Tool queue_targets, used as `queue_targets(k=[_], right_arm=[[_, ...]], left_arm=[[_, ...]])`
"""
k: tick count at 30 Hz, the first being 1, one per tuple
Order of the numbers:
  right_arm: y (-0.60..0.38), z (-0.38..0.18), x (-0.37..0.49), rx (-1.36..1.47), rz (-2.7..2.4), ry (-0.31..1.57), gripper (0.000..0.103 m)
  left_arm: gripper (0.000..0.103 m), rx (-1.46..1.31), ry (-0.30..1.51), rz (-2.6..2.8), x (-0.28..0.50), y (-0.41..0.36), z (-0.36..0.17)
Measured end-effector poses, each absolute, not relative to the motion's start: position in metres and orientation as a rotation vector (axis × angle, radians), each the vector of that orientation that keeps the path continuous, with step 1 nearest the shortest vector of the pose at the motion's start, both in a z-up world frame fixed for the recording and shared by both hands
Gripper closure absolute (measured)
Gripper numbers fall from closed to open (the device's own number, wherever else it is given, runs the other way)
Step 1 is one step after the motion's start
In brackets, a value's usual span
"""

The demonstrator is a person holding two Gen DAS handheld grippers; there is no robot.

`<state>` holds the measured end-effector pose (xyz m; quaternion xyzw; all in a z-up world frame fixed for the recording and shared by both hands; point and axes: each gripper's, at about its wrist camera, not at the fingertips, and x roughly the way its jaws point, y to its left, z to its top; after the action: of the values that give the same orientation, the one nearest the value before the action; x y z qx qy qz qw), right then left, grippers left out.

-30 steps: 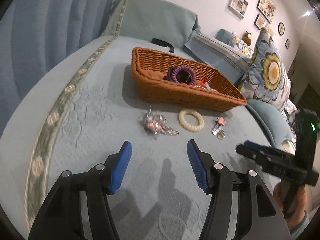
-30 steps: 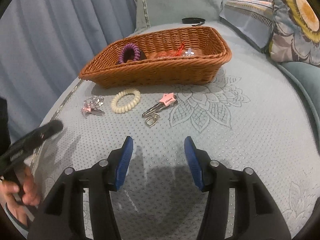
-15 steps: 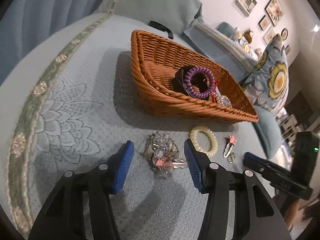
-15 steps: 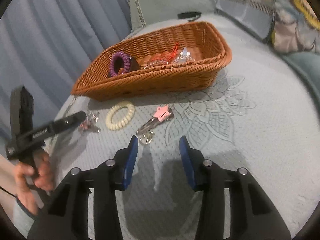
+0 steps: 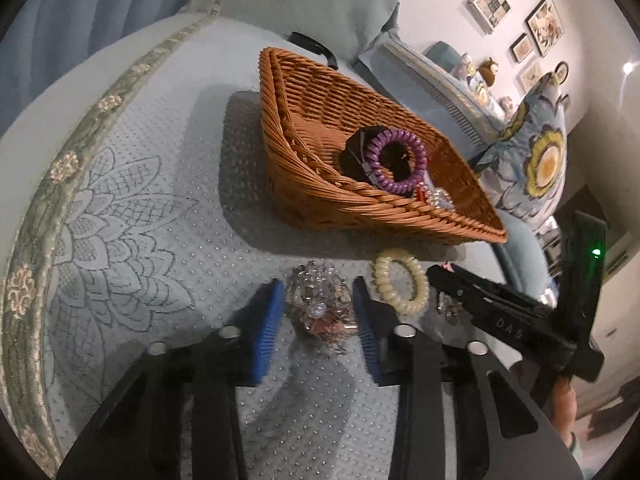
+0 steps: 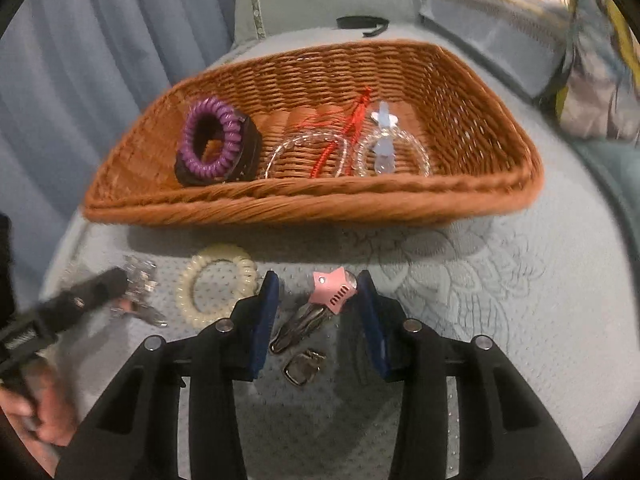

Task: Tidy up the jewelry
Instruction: 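Grasp the pink crystal hair clip with the left tool while the right tool grasps the pink star clip, then carry both clips into the basket and open both tools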

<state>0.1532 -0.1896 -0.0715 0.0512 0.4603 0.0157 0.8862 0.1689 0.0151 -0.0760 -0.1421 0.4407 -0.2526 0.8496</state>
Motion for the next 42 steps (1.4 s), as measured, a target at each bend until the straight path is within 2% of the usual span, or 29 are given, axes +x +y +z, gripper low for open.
queue_targets(k=[1,5,17,24,33,42], right_arm=[[-0.186,-0.071,0.152,0.088,0.04,0.951,0.083],[-0.182,-0.068,0.14,0.099,0.134,0.935,0.083],[-0.198,-0.031,0.061,0.162,0.302,0.811,0.083],[-0.209,-0.034,0.053,0.196,0.309,0.819,0.083],[-0.221,-0.037,0.055,0.242,0.31,0.827,0.083],[-0.236,0.003,0.058,0.269,0.303,0.735,0.083]], left_arm=[[0.087,-0.291,0.93,-0.521,0.17,0.013,-0.077],[0.095,-0.284,0.911,-0.511,0.167,0.011,-0.074],[0.096,-0.365,0.791,-0.584,0.107,0.026,-0.037],[0.096,-0.44,0.763,-0.662,0.07,0.039,-0.026],[0.096,-0.508,0.801,-0.668,0.072,0.051,-0.044],[0.096,-0.408,0.717,-0.692,0.073,0.034,0.0]])
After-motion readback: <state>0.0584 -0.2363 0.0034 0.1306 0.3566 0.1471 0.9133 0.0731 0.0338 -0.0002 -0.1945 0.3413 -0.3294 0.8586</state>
